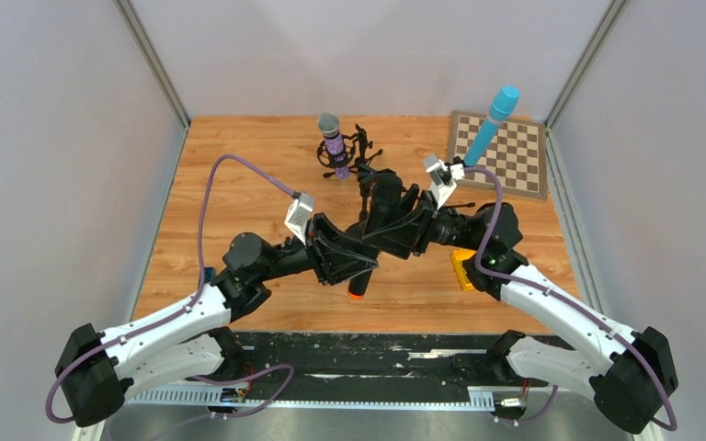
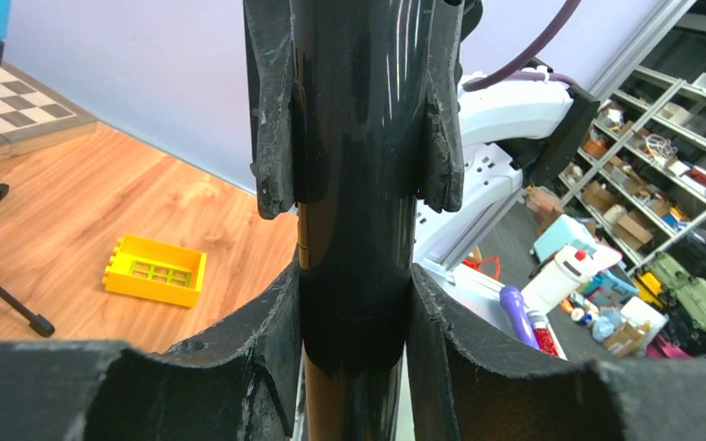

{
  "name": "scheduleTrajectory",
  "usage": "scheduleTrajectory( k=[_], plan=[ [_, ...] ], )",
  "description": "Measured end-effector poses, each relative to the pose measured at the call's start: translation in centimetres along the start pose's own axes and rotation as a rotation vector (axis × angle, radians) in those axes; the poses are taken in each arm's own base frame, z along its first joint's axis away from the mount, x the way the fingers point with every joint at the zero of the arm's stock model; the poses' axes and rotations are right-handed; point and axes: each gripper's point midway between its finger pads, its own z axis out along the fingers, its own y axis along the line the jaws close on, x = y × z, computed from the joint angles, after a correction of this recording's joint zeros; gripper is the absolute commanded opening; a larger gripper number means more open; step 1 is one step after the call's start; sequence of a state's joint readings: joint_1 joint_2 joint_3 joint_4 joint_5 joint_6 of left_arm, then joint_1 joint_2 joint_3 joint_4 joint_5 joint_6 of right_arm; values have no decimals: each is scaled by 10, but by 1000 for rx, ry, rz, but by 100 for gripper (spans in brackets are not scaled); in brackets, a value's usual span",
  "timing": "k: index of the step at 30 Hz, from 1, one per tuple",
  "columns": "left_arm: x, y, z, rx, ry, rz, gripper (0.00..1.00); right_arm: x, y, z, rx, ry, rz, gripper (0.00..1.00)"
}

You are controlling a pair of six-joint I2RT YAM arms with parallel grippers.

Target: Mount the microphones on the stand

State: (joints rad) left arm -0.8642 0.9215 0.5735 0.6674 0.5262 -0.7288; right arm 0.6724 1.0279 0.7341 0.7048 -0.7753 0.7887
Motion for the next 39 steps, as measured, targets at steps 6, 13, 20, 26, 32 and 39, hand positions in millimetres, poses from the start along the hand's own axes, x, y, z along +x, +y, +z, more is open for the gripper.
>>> scheduleTrajectory(
  k=[6,13,20,26,32,39],
  plan=[
    [0,7,-7,-42,-50,2,99,9,-10,-1,48,28,34,0],
    [-13,24,-21,-138,-193,0,100,18,-36,-4,181,55,70,0],
    [-17,71,-42,-418,-272,-45,100,24,-61,-16,341,61,72,0],
    [-6,119,-71,-731,-230,-32,100,11,-69,-31,404,31,31,0],
    [-5,141,-84,-890,-58,158,100,-3,-80,-52,422,33,-15,0],
    [-11,156,-79,-927,212,416,100,-12,-88,-73,427,46,-29,0]
  ],
)
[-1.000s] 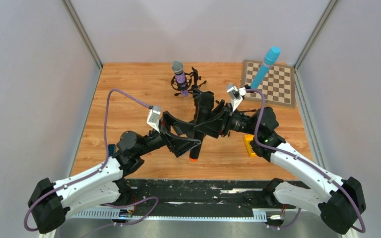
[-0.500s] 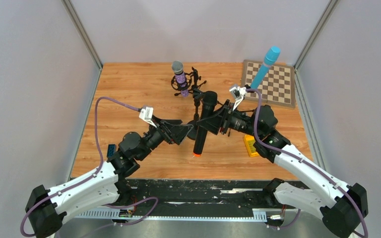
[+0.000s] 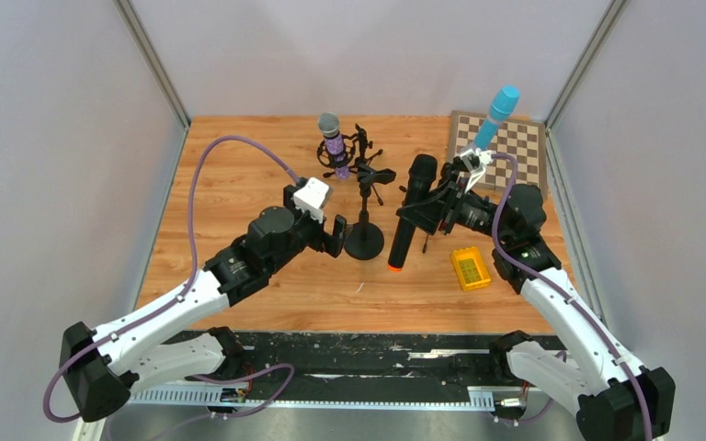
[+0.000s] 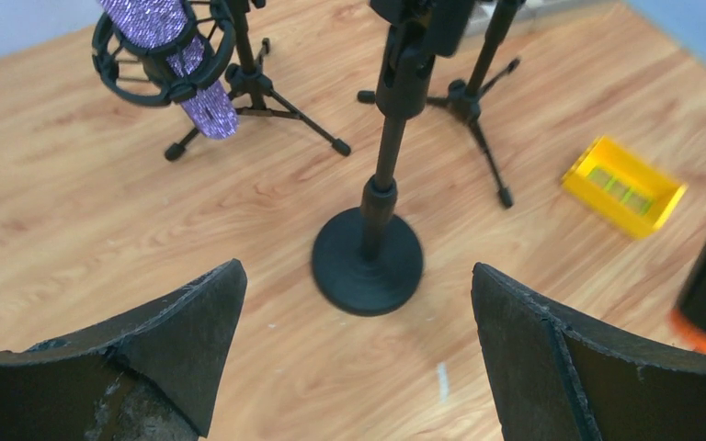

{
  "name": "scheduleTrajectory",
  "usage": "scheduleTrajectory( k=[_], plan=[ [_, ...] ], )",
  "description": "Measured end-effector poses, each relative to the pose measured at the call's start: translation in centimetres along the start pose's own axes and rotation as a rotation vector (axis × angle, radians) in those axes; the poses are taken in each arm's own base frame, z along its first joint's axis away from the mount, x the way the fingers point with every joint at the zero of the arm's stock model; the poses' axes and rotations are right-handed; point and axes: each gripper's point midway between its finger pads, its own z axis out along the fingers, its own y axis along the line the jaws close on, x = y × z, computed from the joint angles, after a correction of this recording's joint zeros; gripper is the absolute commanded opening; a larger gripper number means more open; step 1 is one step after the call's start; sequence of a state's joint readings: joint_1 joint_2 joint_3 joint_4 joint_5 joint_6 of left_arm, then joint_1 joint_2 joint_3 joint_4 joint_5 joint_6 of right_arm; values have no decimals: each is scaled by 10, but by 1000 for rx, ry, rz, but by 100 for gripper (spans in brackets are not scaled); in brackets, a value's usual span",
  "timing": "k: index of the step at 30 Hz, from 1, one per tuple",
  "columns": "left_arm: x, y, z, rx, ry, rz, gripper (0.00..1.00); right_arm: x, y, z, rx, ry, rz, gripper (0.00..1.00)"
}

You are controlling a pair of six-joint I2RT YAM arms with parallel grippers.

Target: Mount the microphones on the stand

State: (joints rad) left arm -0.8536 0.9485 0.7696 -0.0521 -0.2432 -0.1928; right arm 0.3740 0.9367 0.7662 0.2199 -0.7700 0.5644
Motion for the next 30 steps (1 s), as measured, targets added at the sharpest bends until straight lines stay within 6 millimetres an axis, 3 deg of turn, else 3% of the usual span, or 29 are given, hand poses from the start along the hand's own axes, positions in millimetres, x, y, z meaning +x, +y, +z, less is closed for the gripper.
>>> scheduleTrajectory(
  k=[8,16,24,30],
  plan=[
    [8,23,10,105,89,284,100,-7,-1,-14,-19,2,-25,0],
    [-31,30,22,294,31,348,100,-7,-1,-19,-36,15,-29,0],
    [-64,3,38,538,-26,365,100,-8,0,-20,-46,18,-35,0],
    [-74,-14,48,670,-40,357,100,-10,1,-21,-53,12,-41,0]
  ],
)
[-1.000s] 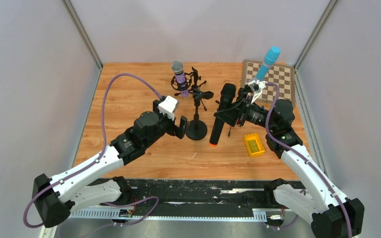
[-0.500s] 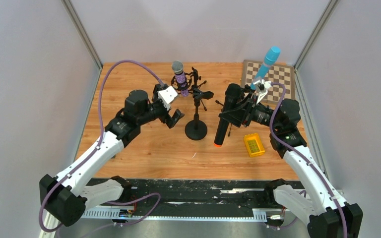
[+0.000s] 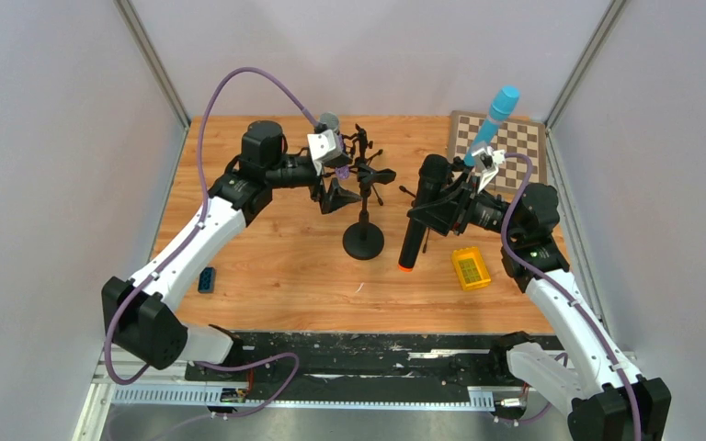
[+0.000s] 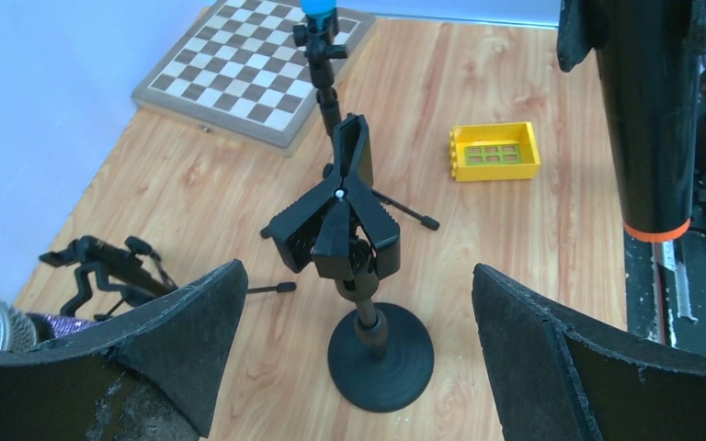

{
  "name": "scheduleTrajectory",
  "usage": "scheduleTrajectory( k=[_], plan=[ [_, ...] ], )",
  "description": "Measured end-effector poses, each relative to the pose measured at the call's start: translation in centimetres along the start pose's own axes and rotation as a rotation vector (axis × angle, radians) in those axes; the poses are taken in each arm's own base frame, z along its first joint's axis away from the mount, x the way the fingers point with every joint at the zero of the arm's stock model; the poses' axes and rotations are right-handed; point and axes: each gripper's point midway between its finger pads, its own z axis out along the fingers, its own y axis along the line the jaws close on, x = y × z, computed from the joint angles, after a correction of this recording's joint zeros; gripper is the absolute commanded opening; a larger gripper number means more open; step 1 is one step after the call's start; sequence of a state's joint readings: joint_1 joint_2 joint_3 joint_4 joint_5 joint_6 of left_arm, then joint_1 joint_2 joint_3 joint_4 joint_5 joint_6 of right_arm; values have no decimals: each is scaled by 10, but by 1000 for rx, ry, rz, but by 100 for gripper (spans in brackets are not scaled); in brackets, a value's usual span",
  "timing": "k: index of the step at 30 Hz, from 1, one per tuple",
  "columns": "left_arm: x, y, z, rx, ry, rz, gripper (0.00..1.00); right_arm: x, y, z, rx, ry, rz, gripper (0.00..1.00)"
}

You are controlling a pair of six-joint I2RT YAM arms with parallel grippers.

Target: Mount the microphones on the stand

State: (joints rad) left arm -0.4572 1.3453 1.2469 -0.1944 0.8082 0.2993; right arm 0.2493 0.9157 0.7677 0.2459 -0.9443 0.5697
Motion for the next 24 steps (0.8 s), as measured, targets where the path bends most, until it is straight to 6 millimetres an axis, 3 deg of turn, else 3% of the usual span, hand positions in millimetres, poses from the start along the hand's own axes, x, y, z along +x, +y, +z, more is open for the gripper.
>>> scheduleTrajectory(
  k=[5,12,24],
  plan=[
    [-2,-2,9,63,-14,-11,100,-2,0,0,-1,-6,-2,0],
    [11,-4,23,103,2,-37,100,-6,3,0,-13,-22,-5,0],
    [5,7,39,114,-15,-17,99,-3,3,0,-19,-19,14,0]
  ],
)
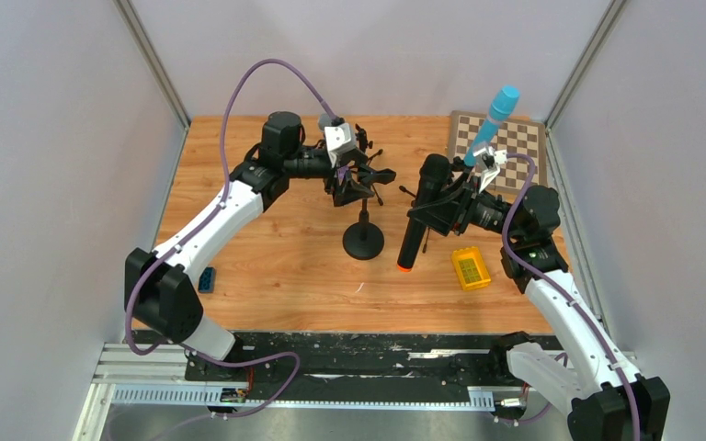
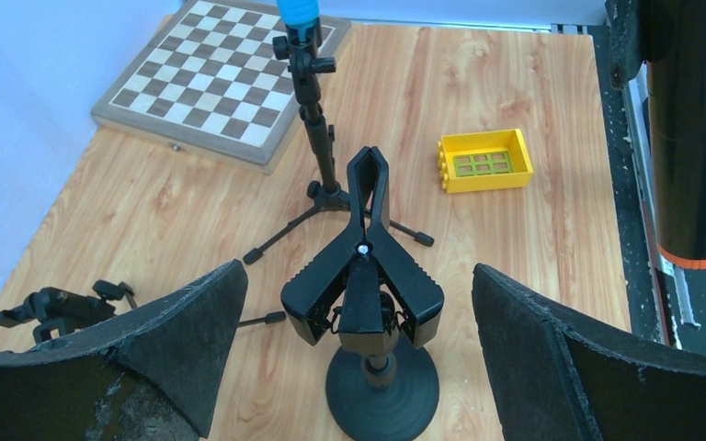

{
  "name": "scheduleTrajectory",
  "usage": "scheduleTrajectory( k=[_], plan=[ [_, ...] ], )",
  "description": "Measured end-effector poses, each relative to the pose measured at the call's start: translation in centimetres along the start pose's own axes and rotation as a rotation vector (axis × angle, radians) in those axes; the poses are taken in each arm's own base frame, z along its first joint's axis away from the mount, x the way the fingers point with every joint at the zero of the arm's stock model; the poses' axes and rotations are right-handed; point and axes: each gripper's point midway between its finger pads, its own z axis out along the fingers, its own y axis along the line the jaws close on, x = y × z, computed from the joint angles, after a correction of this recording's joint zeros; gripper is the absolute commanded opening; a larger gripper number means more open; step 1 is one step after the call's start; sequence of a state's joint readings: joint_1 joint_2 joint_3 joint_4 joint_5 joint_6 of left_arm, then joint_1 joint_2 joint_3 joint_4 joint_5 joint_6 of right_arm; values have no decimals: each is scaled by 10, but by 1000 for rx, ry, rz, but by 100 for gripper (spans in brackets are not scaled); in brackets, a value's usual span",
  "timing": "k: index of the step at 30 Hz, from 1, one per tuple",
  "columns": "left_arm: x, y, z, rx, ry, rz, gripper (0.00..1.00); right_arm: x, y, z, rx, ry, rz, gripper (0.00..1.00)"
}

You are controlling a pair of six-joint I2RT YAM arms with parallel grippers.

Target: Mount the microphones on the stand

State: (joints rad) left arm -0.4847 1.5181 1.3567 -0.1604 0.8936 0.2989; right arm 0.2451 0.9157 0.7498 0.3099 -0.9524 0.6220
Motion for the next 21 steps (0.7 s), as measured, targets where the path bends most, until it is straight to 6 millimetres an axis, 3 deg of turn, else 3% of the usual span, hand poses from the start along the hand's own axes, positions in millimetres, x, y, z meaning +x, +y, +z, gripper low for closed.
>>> scheduleTrajectory(
  k=[9,14,16,21],
  plan=[
    [-7,-1,4,46,-17,29,90,0,0,0,0,-1,1,0],
    [0,-1,6,56,-1,21,87,0,0,0,0,0,2,0],
    [2,-2,6,59,5,15,83,0,0,0,0,0,2,0],
    [6,-3,5,64,17,15,62,2,-1,0,2,2,6,0]
  ],
)
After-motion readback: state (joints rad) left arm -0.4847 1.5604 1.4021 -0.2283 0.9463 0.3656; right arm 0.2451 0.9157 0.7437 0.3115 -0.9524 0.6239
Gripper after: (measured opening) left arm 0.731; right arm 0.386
